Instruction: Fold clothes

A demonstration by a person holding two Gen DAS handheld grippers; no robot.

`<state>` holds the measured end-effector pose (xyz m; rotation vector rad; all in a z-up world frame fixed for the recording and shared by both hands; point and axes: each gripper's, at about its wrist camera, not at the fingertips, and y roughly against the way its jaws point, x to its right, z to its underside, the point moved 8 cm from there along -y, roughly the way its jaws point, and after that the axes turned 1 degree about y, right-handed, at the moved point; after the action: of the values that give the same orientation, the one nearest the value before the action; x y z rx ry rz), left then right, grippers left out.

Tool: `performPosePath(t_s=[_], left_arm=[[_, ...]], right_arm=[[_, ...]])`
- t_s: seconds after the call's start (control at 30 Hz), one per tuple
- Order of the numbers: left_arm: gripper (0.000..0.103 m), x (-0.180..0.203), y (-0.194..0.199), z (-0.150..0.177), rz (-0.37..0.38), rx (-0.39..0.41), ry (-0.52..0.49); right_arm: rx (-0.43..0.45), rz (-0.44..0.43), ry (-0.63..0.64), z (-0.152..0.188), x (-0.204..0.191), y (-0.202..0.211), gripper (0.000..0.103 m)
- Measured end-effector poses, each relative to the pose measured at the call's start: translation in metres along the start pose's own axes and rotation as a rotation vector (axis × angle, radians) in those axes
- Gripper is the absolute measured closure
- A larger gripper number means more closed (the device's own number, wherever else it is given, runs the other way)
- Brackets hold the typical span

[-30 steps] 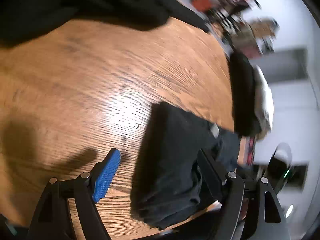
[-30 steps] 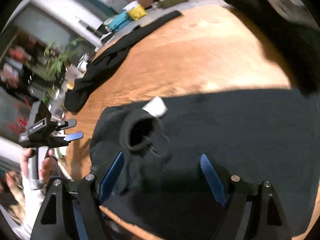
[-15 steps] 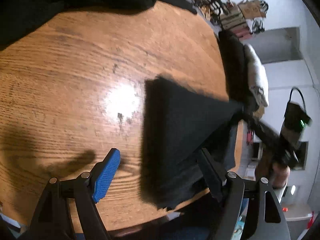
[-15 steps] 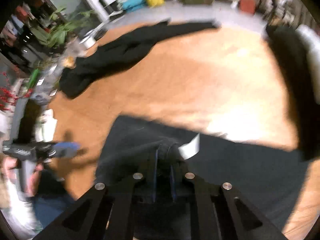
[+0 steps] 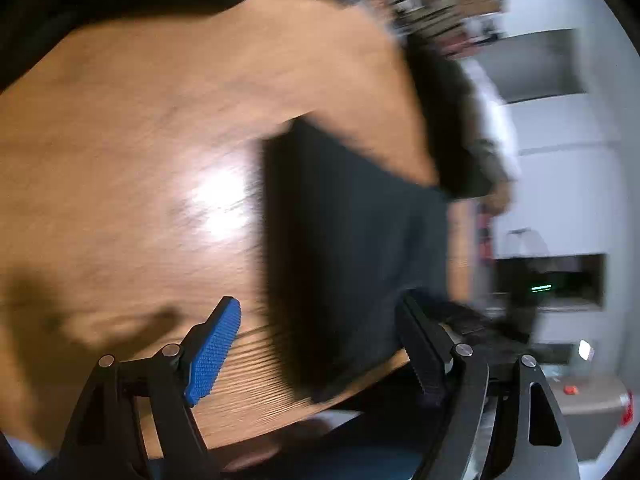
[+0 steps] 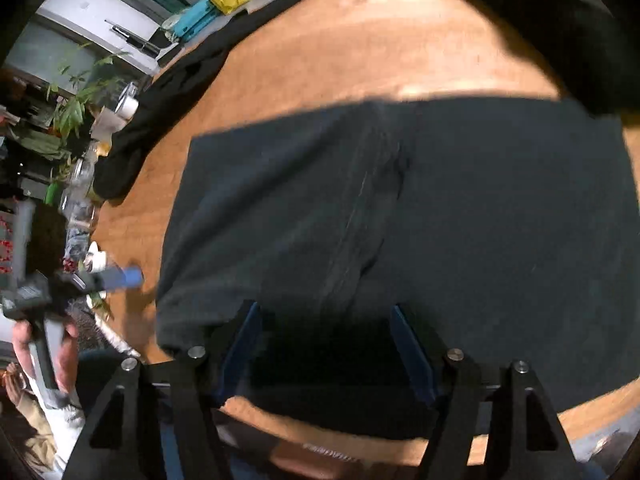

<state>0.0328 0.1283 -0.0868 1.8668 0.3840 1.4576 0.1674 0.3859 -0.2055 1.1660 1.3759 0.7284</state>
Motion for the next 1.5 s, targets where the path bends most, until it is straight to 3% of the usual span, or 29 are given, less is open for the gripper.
performPosePath(t_s=[0.07, 0.13, 0.17, 0.2, 0.27, 0.3, 0.33, 0.37, 0.4, 0.5, 0.6, 0.77, 0.9, 1.03, 1.1, 1.2, 1.3, 1.4, 1.5], left_arm=[[0.023, 0.018, -0.016, -0.002, -0.023, -0.007, -0.055], [0.023, 0.013, -0.039, -0.001, -0.173, -0.036, -0.104], [0.023, 0.002, -0.050, 0.000, -0.291, -0.056, -0.118], [0.023, -0.012, -0.056, 0.001, -0.387, -0.070, -0.116], [0.023, -0.032, -0.060, 0.002, -0.480, -0.090, -0.093], [0.023, -0.039, -0.057, 0.003, -0.484, -0.100, -0.073], [0.023, -0.042, -0.051, 0.001, -0.464, -0.095, -0.051], [0.023, -0.041, -0.045, -0.003, -0.417, -0.074, -0.027], [0.023, -0.039, -0.038, -0.009, -0.357, -0.050, -0.004], [0.023, -0.033, -0.022, -0.030, -0.262, 0.042, 0.051], [0.023, -0.032, -0.020, -0.047, -0.273, 0.090, 0.071], [0.023, -0.026, -0.035, -0.050, -0.243, 0.040, 0.104], [0.023, -0.004, -0.053, -0.042, -0.244, -0.013, 0.003], [0.023, 0.015, -0.061, -0.026, -0.210, -0.058, -0.101], [0.023, 0.010, -0.066, -0.026, -0.244, -0.062, -0.108], [0.023, -0.020, -0.077, -0.024, -0.381, -0.100, -0.077], [0.022, -0.032, -0.071, -0.029, -0.464, -0.088, -0.123], [0.022, -0.057, -0.050, -0.033, -0.537, -0.042, -0.050], [0.022, -0.070, -0.027, -0.034, -0.535, 0.016, 0.010]], right_arm=[[-0.010, 0.006, 0.016, 0.001, -0.002, -0.003, 0.033], [-0.019, 0.012, 0.032, 0.002, -0.004, -0.006, 0.044], [-0.024, 0.015, 0.040, 0.003, -0.005, -0.008, 0.073], [-0.029, 0.018, 0.048, 0.004, -0.006, -0.009, 0.095], [-0.038, 0.023, 0.064, 0.005, -0.009, -0.012, 0.095], [-0.043, 0.026, 0.072, 0.005, -0.010, -0.014, 0.086], [-0.055, 0.035, 0.078, 0.006, -0.008, -0.014, 0.068], [-0.072, 0.056, 0.081, 0.007, -0.002, -0.011, 0.041], [-0.062, 0.075, 0.088, 0.006, 0.003, -0.006, 0.033], [-0.012, 0.079, 0.078, -0.007, 0.013, 0.007, 0.030], [0.043, 0.044, 0.006, -0.034, 0.023, 0.014, 0.026], [0.052, -0.038, -0.044, -0.058, 0.020, 0.015, 0.026], [-0.004, -0.079, 0.021, -0.035, 0.011, 0.011, 0.025], [0.035, -0.145, -0.090, -0.035, 0.035, 0.009, 0.024], [0.071, -0.203, -0.164, -0.042, 0.040, 0.007, 0.024], [0.128, -0.283, -0.267, -0.054, 0.044, 0.009, 0.026], [0.226, -0.279, -0.285, -0.065, 0.050, 0.035, 0.020], [0.155, -0.200, -0.238, -0.063, 0.043, 0.028, 0.019], [0.106, -0.182, -0.186, -0.068, 0.027, 0.008, 0.023]])
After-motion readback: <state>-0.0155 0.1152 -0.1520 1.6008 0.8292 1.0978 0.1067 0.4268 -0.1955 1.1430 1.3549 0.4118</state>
